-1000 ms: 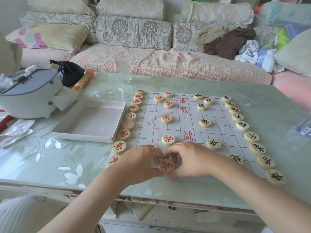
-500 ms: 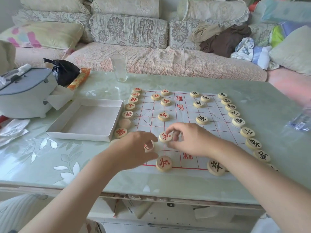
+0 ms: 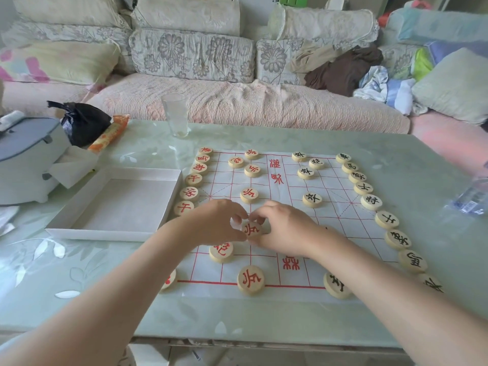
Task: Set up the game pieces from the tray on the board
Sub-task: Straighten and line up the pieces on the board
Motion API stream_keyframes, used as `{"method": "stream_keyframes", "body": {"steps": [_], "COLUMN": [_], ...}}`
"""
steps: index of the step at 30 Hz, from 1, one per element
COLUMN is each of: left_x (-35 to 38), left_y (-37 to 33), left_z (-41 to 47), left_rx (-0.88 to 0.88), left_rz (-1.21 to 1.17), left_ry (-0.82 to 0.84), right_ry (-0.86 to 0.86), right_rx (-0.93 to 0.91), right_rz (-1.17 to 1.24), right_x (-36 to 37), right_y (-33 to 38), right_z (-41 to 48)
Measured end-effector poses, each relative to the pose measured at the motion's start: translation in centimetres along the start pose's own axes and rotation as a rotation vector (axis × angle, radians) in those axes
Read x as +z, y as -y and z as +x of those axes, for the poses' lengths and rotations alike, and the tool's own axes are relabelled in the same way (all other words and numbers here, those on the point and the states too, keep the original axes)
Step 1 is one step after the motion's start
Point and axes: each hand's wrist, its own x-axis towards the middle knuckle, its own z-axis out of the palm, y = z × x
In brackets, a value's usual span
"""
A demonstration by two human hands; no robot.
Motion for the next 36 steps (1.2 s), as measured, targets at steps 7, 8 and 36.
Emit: {"method": "stream_keyframes", "body": {"steps": [7, 8, 36], "left_x": [0.4, 0.4, 0.1], "left_y": [-0.2, -0.3, 2.7], "left_z": [0.6, 0.6, 6.6], "left_rx": [0.046, 0.052, 0.022], "left_rz": [0.056, 0.064, -0.179], "left_ry": [-0.006, -0.001, -0.204], "right_ry": [0.024, 0.02, -0.079], "right_rx": [0.021, 0.026, 0.135], "right_rz": [0.021, 0.019, 0.064], "right_x": [-0.2, -0.2, -1.0], "right_y": [-0.8, -0.8, -1.9], "right_z": [0.0, 0.0, 8.4]}}
